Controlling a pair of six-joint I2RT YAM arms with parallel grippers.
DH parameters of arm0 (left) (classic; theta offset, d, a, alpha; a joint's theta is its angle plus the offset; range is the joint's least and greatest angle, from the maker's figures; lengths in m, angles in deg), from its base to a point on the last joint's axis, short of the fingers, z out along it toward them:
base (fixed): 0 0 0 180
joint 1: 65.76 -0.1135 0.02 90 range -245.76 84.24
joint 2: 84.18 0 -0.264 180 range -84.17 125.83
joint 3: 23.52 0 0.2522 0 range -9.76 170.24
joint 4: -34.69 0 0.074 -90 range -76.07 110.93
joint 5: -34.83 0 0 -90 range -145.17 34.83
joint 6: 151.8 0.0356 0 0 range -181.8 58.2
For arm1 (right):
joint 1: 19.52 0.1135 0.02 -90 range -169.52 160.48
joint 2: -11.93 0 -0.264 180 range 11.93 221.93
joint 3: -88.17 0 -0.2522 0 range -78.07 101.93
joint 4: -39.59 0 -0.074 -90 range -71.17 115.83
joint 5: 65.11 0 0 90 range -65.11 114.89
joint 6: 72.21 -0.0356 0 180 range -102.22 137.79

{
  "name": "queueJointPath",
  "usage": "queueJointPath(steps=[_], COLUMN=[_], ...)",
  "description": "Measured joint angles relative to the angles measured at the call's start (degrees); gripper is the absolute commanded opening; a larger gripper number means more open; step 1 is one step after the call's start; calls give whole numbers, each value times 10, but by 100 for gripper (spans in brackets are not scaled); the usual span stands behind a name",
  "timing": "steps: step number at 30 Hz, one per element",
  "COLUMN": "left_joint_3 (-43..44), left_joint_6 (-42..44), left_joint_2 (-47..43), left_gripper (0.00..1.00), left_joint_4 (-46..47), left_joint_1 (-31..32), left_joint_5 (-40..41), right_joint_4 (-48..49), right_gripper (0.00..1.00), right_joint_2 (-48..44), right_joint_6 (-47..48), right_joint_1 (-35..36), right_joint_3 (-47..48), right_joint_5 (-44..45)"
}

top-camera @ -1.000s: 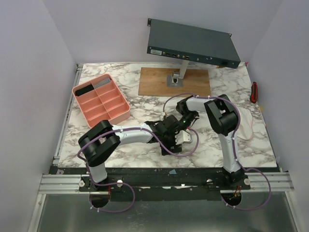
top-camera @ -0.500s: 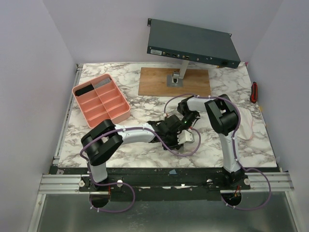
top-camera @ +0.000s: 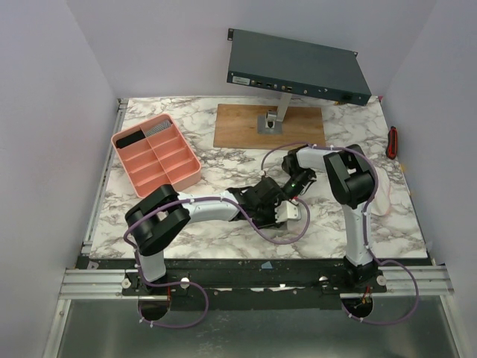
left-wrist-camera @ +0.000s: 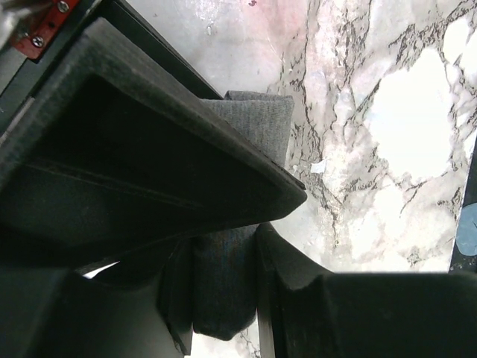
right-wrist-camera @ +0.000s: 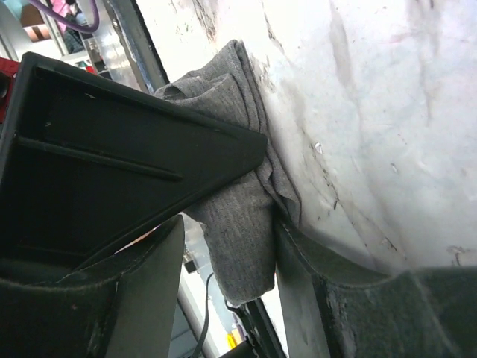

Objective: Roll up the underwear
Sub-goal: Pick up the underwear from the center of the board.

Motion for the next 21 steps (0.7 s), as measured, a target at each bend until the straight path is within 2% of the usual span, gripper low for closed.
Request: queueJointPath(steps=[11,21], left_joint_3=[-10,-31], left_joint_6=[28,41], left_joint_2=[-24,-80], left_gripper=[0,0], left_joint_4=[13,-44], left_joint_1=[-5,-12], left_joint_5=[7,9], right_joint_4=[41,39], right_gripper=[59,59], right_joint_2=[-55,-63], right_joint_6=[6,15], right_joint_1=[-29,-82], right_joint_3=[-9,-7], right_joint_5=[44,68])
